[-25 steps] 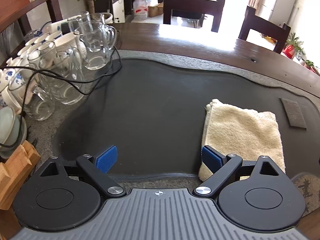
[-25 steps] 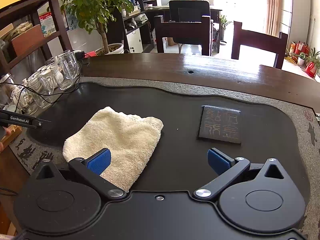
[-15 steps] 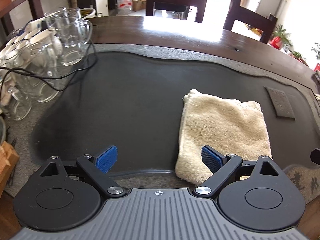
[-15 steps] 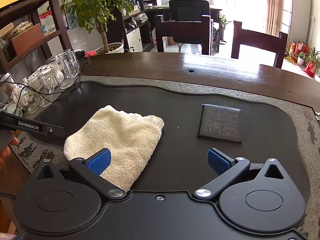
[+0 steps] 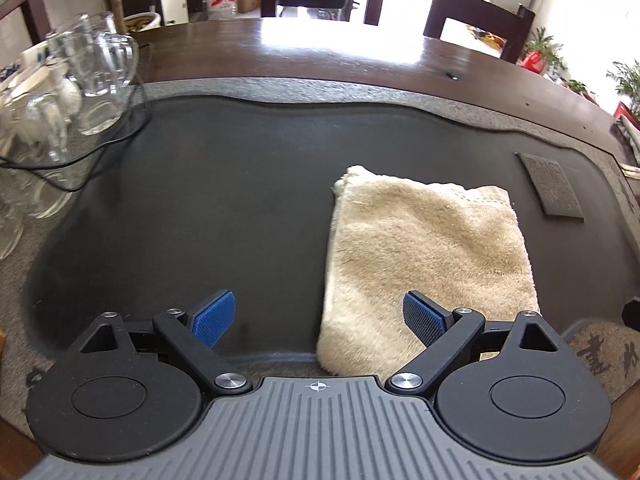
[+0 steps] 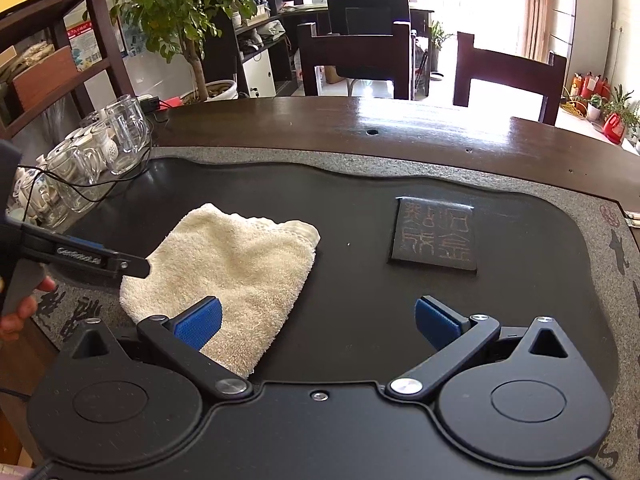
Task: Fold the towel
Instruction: 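Move the left gripper to the crumpled cream towel and close on its edge, then lift the towel edge with the left gripper while the right gripper grasps another towel corner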
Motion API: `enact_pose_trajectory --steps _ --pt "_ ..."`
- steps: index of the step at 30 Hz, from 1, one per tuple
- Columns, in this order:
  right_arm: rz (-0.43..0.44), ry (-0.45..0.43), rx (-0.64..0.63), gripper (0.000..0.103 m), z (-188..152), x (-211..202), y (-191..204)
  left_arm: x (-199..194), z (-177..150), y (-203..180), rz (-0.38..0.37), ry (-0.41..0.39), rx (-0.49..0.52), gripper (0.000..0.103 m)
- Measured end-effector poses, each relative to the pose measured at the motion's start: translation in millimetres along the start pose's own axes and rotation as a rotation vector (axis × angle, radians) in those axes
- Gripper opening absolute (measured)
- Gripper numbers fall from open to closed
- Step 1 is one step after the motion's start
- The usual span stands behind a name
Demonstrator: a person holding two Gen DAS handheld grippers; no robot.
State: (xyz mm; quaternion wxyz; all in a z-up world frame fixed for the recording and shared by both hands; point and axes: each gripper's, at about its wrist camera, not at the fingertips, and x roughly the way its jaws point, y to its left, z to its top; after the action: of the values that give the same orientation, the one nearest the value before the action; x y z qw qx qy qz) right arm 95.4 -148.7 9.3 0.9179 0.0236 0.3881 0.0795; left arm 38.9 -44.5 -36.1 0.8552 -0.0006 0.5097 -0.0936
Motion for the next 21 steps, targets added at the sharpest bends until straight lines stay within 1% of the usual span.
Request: enact_pose_trajectory --steps 1,3,4,5,7,8,9,10,11,12,14,17,18,21 --pt "-0.005 0.002 -0.002 0.103 0 0 2 4 1 -1 -0.012 0.008 0.005 0.090" --pt "-0.012 0.003 0.002 0.103 0 -2 1 11 4 -2 -0.035 0.024 0.015 0.081" --pt "-0.016 0.003 0.006 0.103 0 -2 0 14 5 -2 -0.044 0.030 0.017 0.073" --pt "-0.020 0.004 0.010 0.103 -1 -3 -1 16 6 -1 -0.053 0.035 0.016 0.069" --pt "-0.029 0.006 0.018 0.103 -2 -3 -3 20 8 1 -0.069 0.043 0.013 0.067" --pt "-0.034 0.007 0.022 0.103 -3 -4 -4 22 9 2 -0.077 0.048 0.012 0.062" --pt "-0.038 0.009 0.026 0.103 -4 -4 -5 24 11 3 -0.086 0.052 0.011 0.061" --pt "-0.042 0.010 0.030 0.103 -4 -4 -6 24 9 0 -0.094 0.051 0.012 0.057" --pt "-0.047 0.011 0.034 0.103 -5 -4 -8 24 4 -5 -0.104 0.045 0.014 0.051" --pt "-0.050 0.012 0.038 0.103 -5 -5 -9 24 3 -8 -0.116 0.045 0.013 0.047" --pt "-0.054 0.010 0.043 0.103 -5 -5 -11 23 3 -9 -0.134 0.047 0.008 0.035" --pt "-0.055 0.005 0.042 0.103 -3 -6 -12 17 3 -14 -0.145 0.034 0.018 0.023" --pt "-0.055 0.004 0.040 0.103 -3 -6 -13 15 3 -15 -0.148 0.029 0.022 0.020" --pt "-0.055 -0.001 0.034 0.103 -1 -7 -13 8 3 -22 -0.150 0.002 0.042 0.017"
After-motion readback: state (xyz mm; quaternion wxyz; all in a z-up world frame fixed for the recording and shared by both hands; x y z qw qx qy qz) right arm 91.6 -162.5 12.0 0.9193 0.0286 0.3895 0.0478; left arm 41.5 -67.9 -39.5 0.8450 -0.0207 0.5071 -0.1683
